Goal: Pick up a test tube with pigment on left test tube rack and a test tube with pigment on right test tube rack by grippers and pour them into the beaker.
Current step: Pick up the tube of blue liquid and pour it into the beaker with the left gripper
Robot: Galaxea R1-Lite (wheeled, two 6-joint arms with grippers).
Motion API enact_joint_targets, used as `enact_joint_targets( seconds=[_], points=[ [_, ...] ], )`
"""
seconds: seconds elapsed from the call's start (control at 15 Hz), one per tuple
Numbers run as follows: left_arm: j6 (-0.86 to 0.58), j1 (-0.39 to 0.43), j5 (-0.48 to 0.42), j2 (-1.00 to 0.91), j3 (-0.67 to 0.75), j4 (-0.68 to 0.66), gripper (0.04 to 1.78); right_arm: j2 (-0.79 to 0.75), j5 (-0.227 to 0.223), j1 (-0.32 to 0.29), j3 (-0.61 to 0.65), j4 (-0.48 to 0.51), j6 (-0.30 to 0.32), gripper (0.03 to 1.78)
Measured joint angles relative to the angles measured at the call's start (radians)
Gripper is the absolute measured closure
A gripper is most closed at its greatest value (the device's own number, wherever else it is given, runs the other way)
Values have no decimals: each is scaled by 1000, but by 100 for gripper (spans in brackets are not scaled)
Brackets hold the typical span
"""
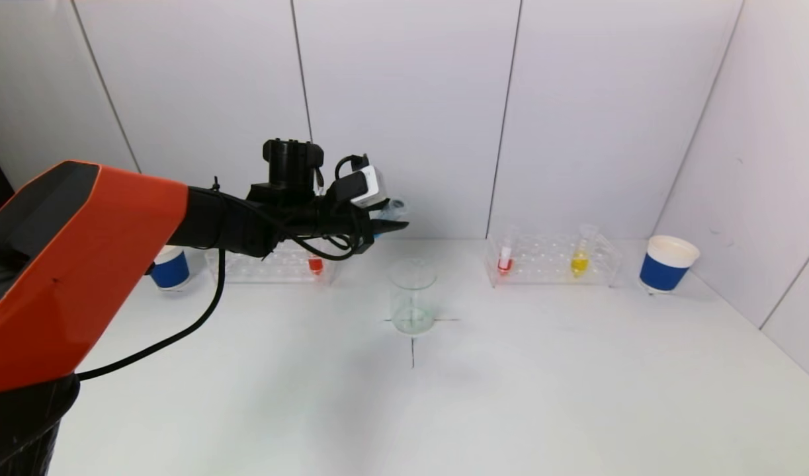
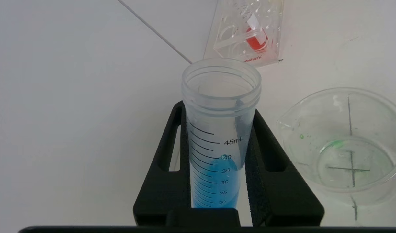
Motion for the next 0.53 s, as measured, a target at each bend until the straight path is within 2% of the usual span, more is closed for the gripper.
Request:
enact_joint_targets(
  seconds=[0.33, 0.53],
  points=[
    [214, -1, -17, -5, 39, -2, 133, 0, 0, 0, 0, 0, 0, 4],
    [293, -3, -17, -12, 54, -5, 133, 0, 0, 0, 0, 0, 0, 4]
  ],
)
